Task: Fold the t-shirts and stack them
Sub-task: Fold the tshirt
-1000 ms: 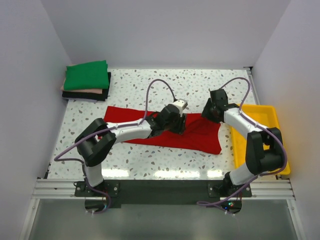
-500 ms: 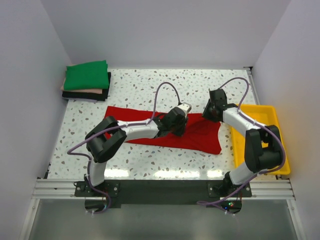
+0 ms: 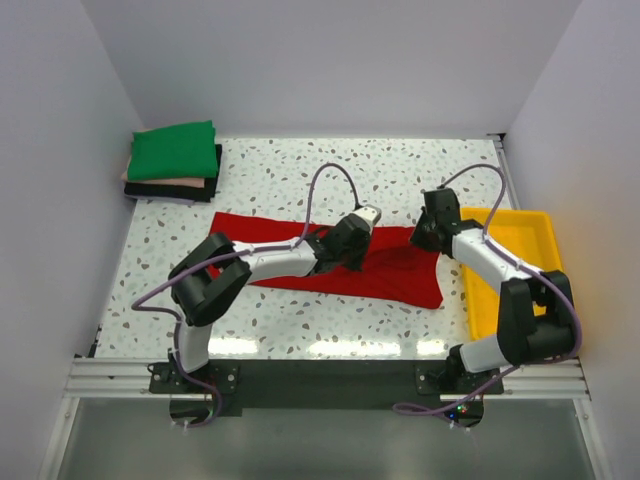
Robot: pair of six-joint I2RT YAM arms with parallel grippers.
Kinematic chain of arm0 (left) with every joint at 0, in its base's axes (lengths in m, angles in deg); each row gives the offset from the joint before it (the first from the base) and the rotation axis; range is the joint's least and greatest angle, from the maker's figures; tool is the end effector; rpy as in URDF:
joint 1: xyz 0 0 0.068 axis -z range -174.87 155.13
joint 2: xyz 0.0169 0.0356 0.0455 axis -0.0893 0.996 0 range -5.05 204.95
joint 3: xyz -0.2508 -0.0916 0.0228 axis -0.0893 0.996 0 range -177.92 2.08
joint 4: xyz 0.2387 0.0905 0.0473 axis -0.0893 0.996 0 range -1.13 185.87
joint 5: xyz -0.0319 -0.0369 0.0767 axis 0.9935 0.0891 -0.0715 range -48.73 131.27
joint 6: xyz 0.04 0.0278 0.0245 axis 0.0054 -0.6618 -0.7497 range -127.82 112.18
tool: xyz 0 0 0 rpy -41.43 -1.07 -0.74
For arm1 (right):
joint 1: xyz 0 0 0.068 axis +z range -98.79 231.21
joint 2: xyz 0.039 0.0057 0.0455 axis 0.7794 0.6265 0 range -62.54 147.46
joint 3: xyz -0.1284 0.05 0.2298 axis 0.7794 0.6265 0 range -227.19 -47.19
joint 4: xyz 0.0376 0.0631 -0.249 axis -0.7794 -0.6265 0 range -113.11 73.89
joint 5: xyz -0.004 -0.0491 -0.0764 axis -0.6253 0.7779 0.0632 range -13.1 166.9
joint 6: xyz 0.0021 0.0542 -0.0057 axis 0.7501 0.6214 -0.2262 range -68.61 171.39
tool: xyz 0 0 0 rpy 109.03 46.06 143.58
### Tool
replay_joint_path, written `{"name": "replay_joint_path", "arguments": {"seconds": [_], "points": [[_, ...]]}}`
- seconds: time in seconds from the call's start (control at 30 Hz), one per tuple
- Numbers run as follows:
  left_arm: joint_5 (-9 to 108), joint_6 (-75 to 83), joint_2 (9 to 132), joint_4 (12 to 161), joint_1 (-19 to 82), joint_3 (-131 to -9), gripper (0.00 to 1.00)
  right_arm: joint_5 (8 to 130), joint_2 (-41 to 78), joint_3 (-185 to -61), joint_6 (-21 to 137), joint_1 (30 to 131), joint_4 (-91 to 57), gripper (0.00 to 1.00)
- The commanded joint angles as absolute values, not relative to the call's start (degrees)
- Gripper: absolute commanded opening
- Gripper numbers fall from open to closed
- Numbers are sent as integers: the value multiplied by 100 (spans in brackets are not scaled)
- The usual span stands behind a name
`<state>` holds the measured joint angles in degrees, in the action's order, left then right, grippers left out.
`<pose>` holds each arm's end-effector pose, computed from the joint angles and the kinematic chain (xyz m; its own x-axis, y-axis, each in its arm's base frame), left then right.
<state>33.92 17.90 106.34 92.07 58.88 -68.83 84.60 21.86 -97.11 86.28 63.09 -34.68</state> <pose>0.2509 -0.3343 0.1663 -0.6912 0.2150 -0.6900 0.4942 0.8372 -0.2341 0.2899 0.0562 0.1950 -0.7131 0.4293 -0.5543 0.3448 0.9031 0.2559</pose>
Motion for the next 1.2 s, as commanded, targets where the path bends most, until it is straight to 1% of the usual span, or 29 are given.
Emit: {"name": "replay_joint_path", "arguments": {"seconds": [0.0,0.2,0.47,0.67,0.87,0.93,1.0,1.1,1.17], "points": [[3178,1723,10147,9256,5918,-6867,0,8314,1553,-9476,8698,6298,-3422,5],[3064,1706,9954,9484,5918,-6867,0,8051,866,-9080,8786,6307,-3545,2],[2879,1609,9602,9801,5918,-6823,0,7708,-21,-8701,8953,6325,-3747,1],[2826,1583,9505,10038,5918,-6797,0,7699,-277,-8341,9146,6518,-3703,1],[2976,1618,9523,10144,5918,-6656,0,7742,-471,-7981,9384,6957,-3580,0],[3011,1644,9523,10144,5918,-6586,3,7848,-567,-7814,9480,7124,-3562,0],[3029,1653,9497,10100,5918,-6472,11,7901,-646,-7647,9542,7177,-3580,0],[2967,1723,9383,9995,5909,-6314,13,7980,-796,-7471,9551,7195,-3597,0],[3020,1741,9382,9959,5909,-6287,16,8032,-805,-7435,9534,7186,-3632,0]]}}
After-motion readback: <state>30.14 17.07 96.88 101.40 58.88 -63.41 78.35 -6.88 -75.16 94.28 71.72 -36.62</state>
